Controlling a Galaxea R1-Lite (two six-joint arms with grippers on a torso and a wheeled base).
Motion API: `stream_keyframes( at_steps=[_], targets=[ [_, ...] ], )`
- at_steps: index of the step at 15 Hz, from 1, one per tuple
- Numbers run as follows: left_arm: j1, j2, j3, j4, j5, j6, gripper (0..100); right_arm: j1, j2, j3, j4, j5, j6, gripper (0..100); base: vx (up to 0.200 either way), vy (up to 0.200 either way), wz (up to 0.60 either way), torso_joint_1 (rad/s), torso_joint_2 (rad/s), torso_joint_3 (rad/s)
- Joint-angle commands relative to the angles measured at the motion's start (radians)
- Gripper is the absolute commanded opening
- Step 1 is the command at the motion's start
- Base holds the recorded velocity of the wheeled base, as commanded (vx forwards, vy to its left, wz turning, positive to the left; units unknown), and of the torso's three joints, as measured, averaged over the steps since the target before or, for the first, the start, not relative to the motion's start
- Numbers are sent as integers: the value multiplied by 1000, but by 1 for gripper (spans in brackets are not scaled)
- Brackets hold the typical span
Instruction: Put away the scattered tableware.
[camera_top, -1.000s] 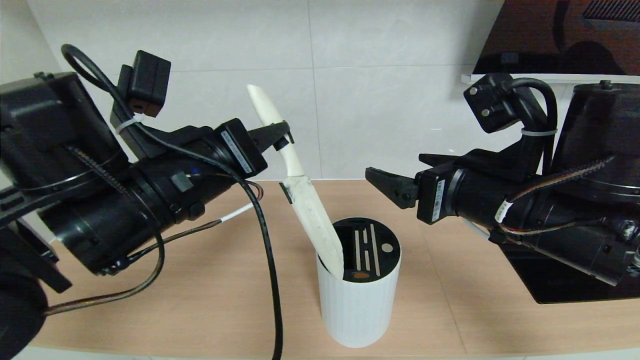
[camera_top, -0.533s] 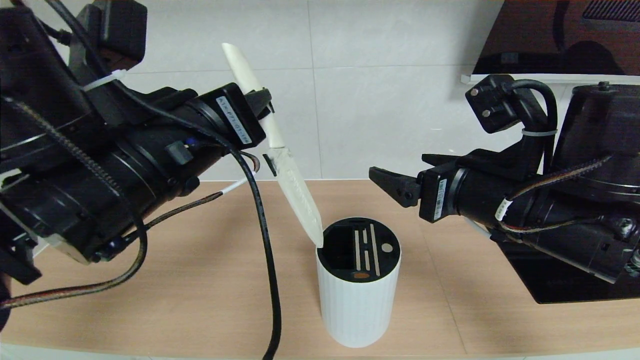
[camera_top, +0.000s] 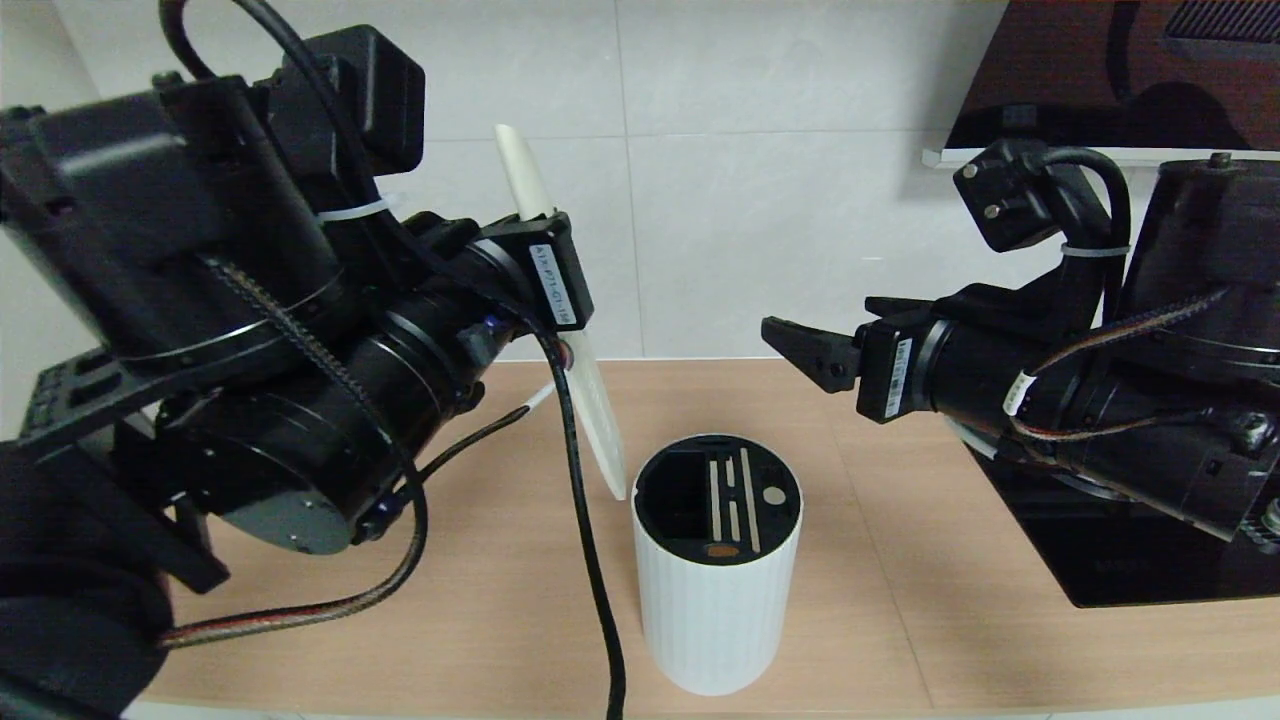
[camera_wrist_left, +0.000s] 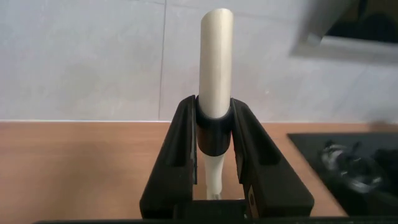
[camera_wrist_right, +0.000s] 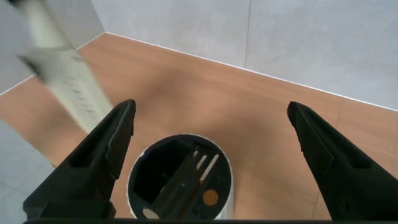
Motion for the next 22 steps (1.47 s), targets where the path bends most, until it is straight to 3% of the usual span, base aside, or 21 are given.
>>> stream_keyframes(
  at_steps=[1,3,5,13,18,22],
  targets=[
    [-51,60,-2,-90,54,26,0,1,2,0,-1,0,0,100,0,0,0,0,0,0],
    [-69,129,-8,-231,127,98,0,-5,0,0,-1,0,0,100,0,0,0,0,0,0],
    [-95,152,-3,-281,132,120,0,-11,-2,0,-1,0,-2,100,0,0,0,0,0,0],
    [-151,214,23,-288,130,100,0,-70,3,-20,-1,1,-3,100,0,0,0,0,0,0],
    [-151,229,26,-288,130,98,0,-70,8,-20,-1,1,-3,100,0,0,0,0,0,0],
    [-151,261,39,-286,129,77,0,-70,8,-18,-1,1,-3,100,0,0,0,0,0,0]
  ],
)
